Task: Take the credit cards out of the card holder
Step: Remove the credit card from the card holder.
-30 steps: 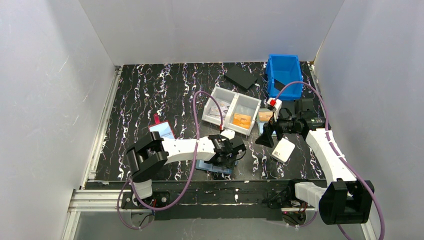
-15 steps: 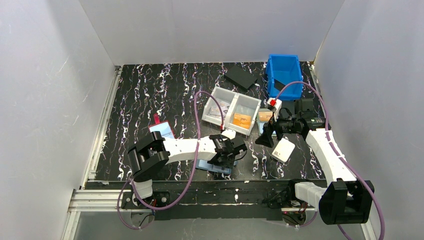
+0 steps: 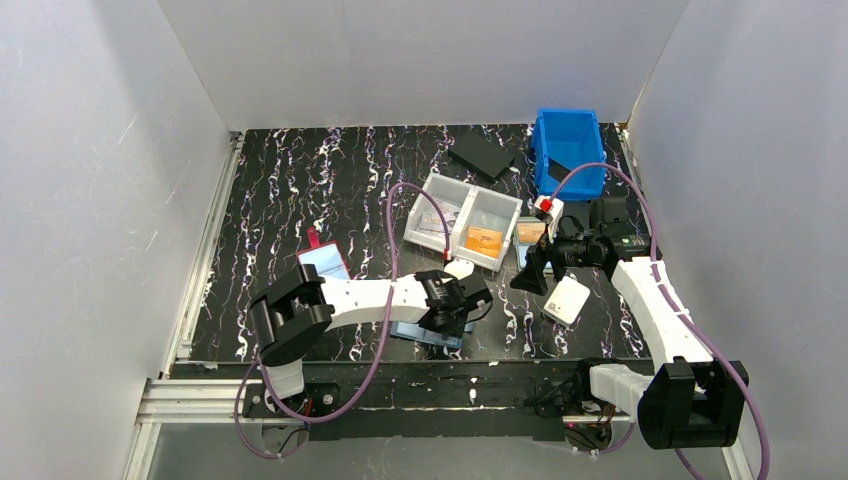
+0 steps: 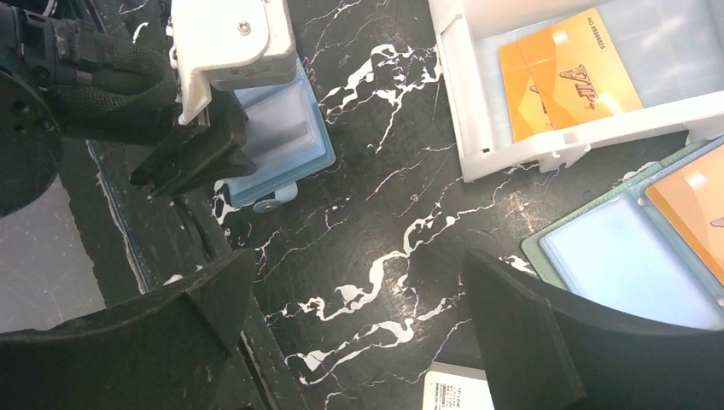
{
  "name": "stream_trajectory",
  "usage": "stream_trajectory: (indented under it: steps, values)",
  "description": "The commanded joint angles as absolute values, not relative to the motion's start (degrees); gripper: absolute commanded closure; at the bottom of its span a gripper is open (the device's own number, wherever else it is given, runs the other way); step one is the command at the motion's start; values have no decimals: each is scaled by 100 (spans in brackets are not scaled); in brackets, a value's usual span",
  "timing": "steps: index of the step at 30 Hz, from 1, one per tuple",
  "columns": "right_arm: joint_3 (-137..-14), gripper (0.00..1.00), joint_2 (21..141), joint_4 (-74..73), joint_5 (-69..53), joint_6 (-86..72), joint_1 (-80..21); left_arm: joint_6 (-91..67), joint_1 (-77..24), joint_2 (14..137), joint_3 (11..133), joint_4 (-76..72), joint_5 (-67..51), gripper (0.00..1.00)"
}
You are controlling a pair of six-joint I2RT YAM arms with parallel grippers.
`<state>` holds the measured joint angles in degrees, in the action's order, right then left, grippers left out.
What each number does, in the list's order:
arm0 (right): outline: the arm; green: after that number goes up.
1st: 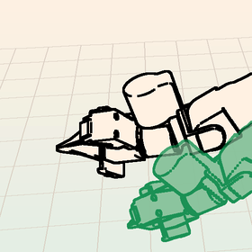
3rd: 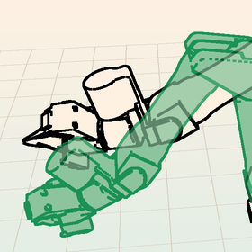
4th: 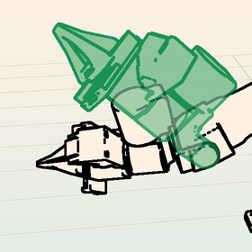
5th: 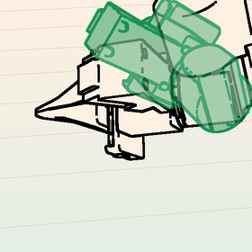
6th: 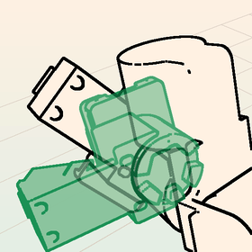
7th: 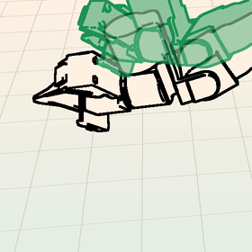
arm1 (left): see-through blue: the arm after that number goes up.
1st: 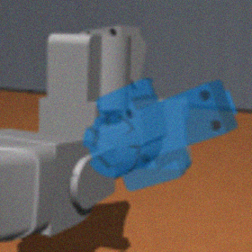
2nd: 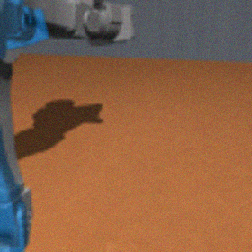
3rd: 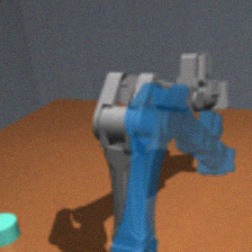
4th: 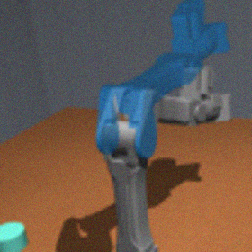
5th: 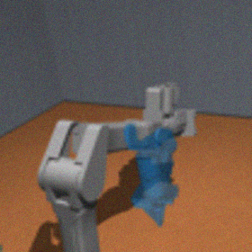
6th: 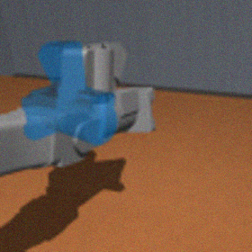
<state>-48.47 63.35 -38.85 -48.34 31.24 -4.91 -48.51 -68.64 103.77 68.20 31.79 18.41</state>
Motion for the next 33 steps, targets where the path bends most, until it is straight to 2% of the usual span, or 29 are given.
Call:
stream_trajectory:
  steps: [1,17,23,33]
  values:
    - [-4925,0,6344,-3864,-5058,3084,-492,-4673,-6851,9974,6546,3054,1709,71]
    - [-5042,0,6463,-4056,-5182,3181,-492,-4627,-6738,9606,6408,2962,1294,93]
    - [-5078,0,6508,-4149,-5274,3247,-492,-4619,-6655,9362,6307,2695,897,94]
    - [-5133,0,6758,-4196,-5818,3137,-694,-5077,-6137,8714,5264,607,-488,93]
